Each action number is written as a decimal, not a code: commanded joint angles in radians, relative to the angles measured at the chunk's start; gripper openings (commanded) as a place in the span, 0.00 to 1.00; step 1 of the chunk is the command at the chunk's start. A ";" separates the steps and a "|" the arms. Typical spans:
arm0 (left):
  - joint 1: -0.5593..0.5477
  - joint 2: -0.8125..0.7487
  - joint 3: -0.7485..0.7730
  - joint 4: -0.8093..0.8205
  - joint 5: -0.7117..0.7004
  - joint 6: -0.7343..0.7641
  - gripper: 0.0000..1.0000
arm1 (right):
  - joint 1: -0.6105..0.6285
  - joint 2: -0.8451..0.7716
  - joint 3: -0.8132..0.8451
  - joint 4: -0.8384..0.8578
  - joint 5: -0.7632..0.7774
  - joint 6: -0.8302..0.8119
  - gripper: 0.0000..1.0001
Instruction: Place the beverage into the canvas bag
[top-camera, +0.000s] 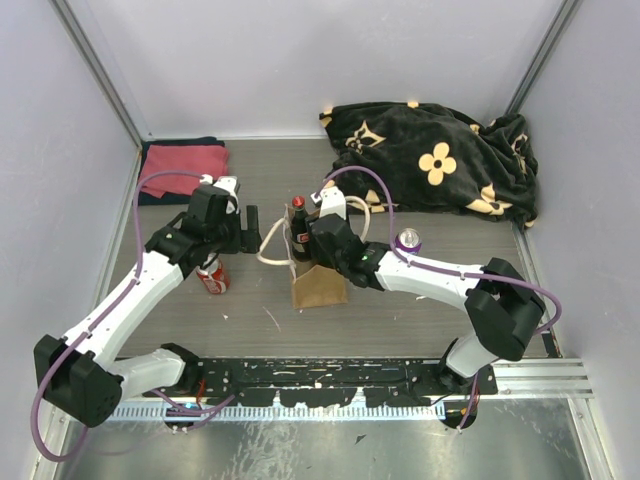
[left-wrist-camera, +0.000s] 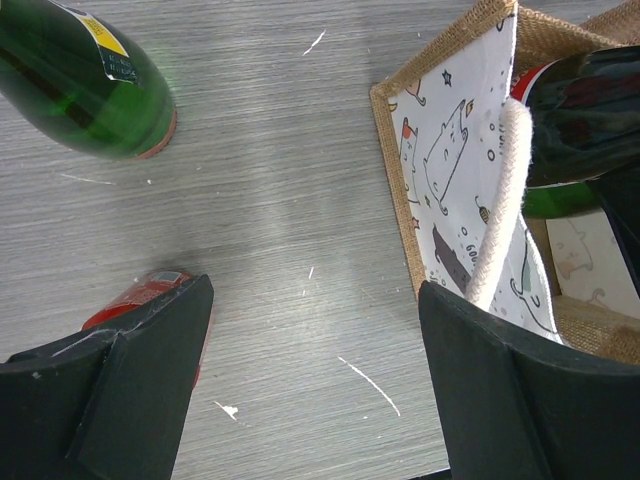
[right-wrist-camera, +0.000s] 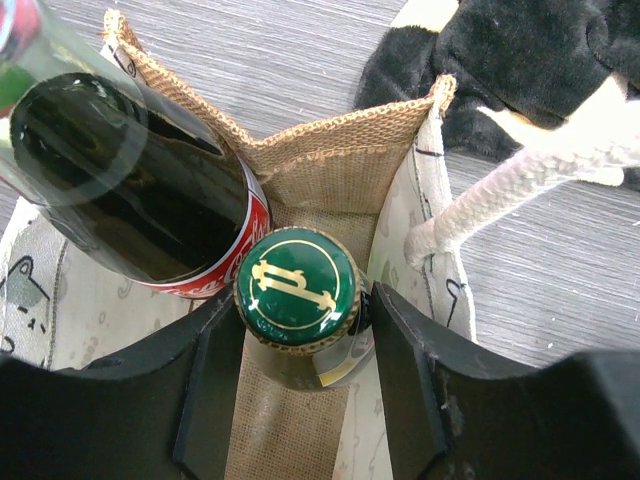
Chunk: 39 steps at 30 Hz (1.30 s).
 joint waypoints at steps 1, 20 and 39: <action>0.005 -0.026 -0.023 0.021 0.011 0.004 0.91 | -0.002 0.002 0.048 0.031 -0.002 0.008 0.58; 0.005 -0.062 0.007 0.010 0.001 0.032 0.91 | 0.012 -0.065 0.068 0.001 -0.010 -0.008 0.72; 0.091 -0.099 0.139 0.014 -0.070 0.153 0.98 | 0.015 -0.237 0.188 -0.066 0.065 -0.078 0.79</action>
